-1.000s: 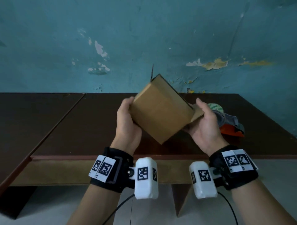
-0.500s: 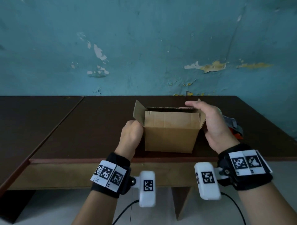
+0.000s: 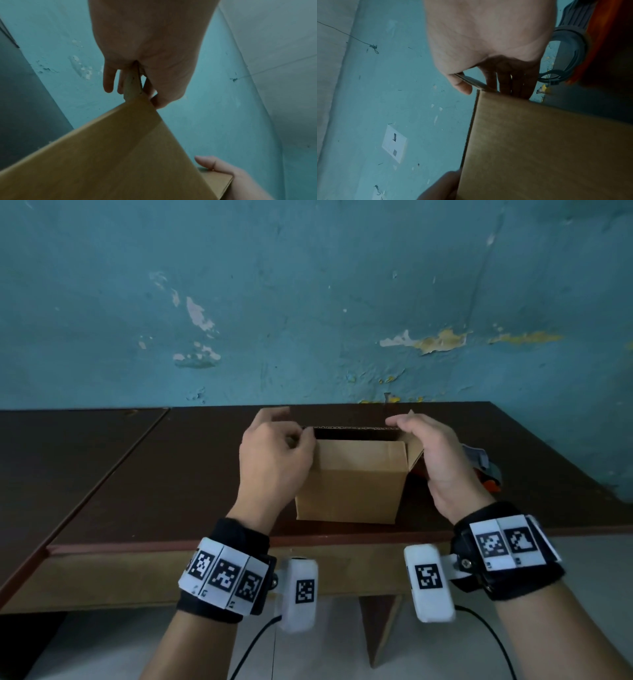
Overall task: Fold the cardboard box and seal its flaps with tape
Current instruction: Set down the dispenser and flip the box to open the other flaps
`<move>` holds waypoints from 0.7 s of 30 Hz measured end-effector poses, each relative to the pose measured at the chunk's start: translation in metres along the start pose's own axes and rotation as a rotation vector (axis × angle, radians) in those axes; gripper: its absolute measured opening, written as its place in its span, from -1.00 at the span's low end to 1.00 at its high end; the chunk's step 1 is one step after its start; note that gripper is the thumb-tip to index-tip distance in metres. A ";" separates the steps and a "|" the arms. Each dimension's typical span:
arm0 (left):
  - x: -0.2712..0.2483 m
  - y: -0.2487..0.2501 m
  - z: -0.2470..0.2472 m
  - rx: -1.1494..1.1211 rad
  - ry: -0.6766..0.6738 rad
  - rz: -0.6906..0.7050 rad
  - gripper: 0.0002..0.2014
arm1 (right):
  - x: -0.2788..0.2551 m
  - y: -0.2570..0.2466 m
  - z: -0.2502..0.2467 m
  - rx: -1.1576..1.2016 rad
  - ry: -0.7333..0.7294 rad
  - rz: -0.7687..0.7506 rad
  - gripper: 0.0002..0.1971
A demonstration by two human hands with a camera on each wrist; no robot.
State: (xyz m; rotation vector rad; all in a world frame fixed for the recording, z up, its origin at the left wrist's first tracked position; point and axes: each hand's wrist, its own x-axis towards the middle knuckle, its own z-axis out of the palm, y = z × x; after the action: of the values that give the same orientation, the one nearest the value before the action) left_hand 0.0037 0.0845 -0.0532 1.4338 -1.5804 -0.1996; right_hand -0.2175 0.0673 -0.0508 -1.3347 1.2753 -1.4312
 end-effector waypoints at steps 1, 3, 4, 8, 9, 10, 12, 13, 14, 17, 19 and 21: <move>-0.001 0.000 0.000 -0.008 0.009 -0.031 -0.73 | 0.000 0.000 0.000 0.005 0.005 0.007 -0.72; -0.003 0.004 -0.002 -0.040 -0.027 -0.099 -0.73 | -0.001 0.000 0.000 0.009 0.014 0.018 -0.71; -0.003 0.006 -0.003 -0.069 -0.048 -0.129 -0.71 | -0.002 -0.001 0.000 0.006 0.012 0.025 -0.69; -0.002 0.014 -0.008 -0.343 -0.060 -0.234 -0.57 | -0.005 -0.004 0.002 0.014 -0.001 0.052 -0.66; -0.001 0.014 -0.009 -0.392 -0.065 -0.240 -0.59 | -0.005 -0.003 0.002 0.023 0.000 0.049 -0.72; -0.002 0.014 -0.010 -0.422 -0.076 -0.228 -0.64 | -0.006 -0.004 0.002 0.032 -0.003 0.045 -0.76; -0.003 0.012 -0.013 -0.446 -0.127 -0.169 -0.72 | -0.006 -0.004 0.003 0.047 -0.013 0.037 -0.78; -0.002 0.013 -0.015 -0.446 -0.165 -0.142 -0.73 | -0.007 -0.003 0.003 0.049 -0.017 0.037 -0.77; -0.001 0.012 -0.017 -0.434 -0.205 -0.133 -0.74 | -0.007 -0.003 0.004 0.054 -0.020 0.043 -0.74; 0.000 0.008 -0.026 -0.370 -0.376 -0.175 -0.59 | -0.010 -0.002 0.008 0.085 -0.029 0.066 -0.65; -0.002 0.006 -0.031 -0.376 -0.442 -0.183 -0.61 | -0.011 0.000 0.012 0.140 -0.038 0.090 -0.67; -0.005 0.007 -0.032 -0.446 -0.408 -0.177 -0.61 | -0.012 0.001 0.015 0.176 -0.032 0.125 -0.58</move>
State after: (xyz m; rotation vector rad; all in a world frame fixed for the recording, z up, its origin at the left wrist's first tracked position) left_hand 0.0211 0.1055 -0.0339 1.2217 -1.5916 -0.9388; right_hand -0.2014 0.0762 -0.0547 -1.1370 1.1629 -1.3948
